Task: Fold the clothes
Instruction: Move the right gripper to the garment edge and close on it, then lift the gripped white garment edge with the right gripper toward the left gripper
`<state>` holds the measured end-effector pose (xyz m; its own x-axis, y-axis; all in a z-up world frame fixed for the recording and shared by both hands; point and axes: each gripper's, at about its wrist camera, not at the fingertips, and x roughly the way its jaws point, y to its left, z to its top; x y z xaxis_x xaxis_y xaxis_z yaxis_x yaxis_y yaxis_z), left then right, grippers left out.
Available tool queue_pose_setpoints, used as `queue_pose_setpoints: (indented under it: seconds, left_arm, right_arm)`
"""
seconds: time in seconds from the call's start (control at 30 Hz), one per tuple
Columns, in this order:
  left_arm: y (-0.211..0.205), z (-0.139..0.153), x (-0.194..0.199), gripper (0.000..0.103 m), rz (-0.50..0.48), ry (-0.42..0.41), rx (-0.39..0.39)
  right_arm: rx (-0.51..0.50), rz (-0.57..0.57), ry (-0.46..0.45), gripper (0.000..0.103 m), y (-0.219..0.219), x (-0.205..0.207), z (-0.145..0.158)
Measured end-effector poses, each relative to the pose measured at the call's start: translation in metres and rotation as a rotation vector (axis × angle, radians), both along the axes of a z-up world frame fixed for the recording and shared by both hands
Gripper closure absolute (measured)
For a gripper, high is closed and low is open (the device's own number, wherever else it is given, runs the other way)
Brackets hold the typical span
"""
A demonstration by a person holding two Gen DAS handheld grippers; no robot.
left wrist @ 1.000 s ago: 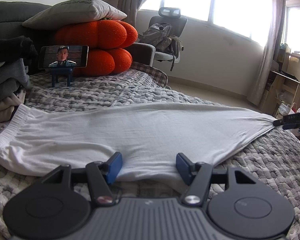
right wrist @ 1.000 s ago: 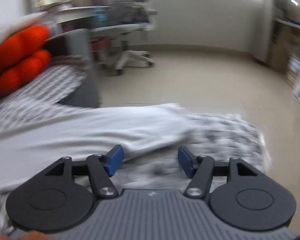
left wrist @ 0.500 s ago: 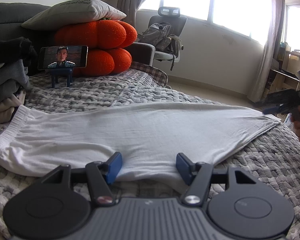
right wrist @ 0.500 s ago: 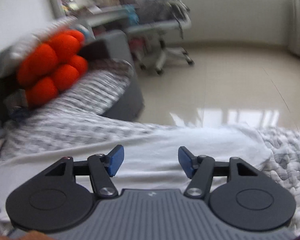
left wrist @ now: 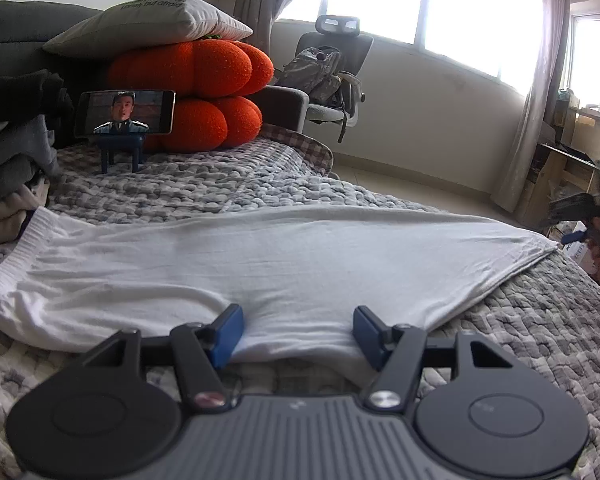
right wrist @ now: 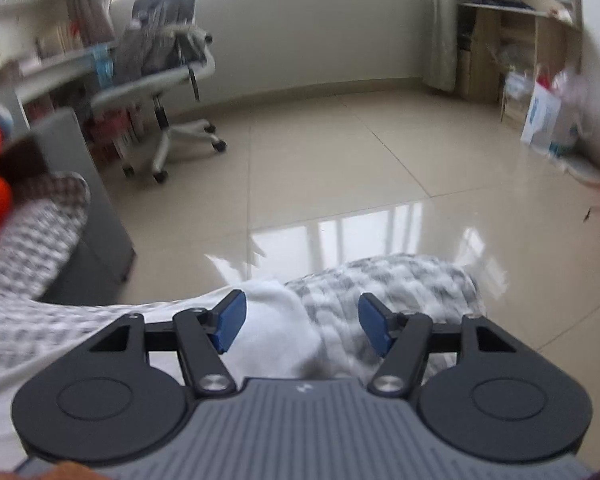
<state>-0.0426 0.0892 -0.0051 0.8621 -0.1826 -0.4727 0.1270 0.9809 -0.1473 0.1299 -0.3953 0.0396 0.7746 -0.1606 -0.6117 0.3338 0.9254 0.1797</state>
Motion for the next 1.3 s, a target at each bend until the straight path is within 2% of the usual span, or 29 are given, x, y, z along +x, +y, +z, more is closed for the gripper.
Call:
queue_pose_setpoints:
  seconds: [0.03, 0.17, 0.3, 0.53, 0.73, 0.8, 0.87, 1.0, 1.1, 1.2, 1.3]
  left_arm:
    - [0.000, 0.000, 0.000, 0.040, 0.000, 0.000, -0.001]
    - [0.000, 0.000, 0.000, 0.040, 0.000, 0.000, 0.001]
    - [0.000, 0.000, 0.000, 0.040, 0.001, -0.001, 0.002]
    - [0.000, 0.000, 0.000, 0.040, 0.001, -0.001, 0.005]
    - [0.000, 0.000, -0.001, 0.040, 0.001, -0.001, 0.003]
    - [0.000, 0.000, -0.001, 0.040, 0.001, -0.002, 0.003]
    - [0.000, 0.000, -0.001, 0.040, 0.001, -0.003, 0.003]
    - [0.000, 0.000, -0.001, 0.040, 0.001, -0.002, 0.001]
    - [0.001, 0.000, 0.000, 0.040, 0.000, 0.001, -0.007]
    - [0.008, 0.002, 0.001, 0.040, 0.002, 0.013, -0.053]
    - [0.024, 0.011, 0.001, 0.040, -0.006, 0.039, -0.139]
  right_arm:
    - [0.031, 0.004, -0.011, 0.035, 0.000, -0.003, 0.001]
    - [0.309, 0.033, -0.068, 0.035, -0.014, -0.020, 0.004]
    - [0.315, 0.014, -0.045, 0.035, -0.013, -0.019, 0.004]
    - [0.201, -0.006, -0.057, 0.034, 0.009, 0.001, -0.002]
    - [0.193, 0.025, -0.063, 0.060, 0.012, 0.001, -0.009]
    - [0.163, -0.012, -0.063, 0.089, 0.010, -0.001, -0.012]
    - [0.171, -0.030, -0.074, 0.094, 0.005, -0.006, -0.015]
    - [0.151, -0.032, -0.095, 0.097, 0.012, -0.008, -0.011]
    - [0.129, -0.007, -0.144, 0.097, 0.023, -0.010, -0.003]
    - [0.099, 0.040, -0.193, 0.097, 0.039, -0.013, 0.009]
    - [0.024, 0.153, -0.276, 0.097, 0.067, -0.026, 0.027]
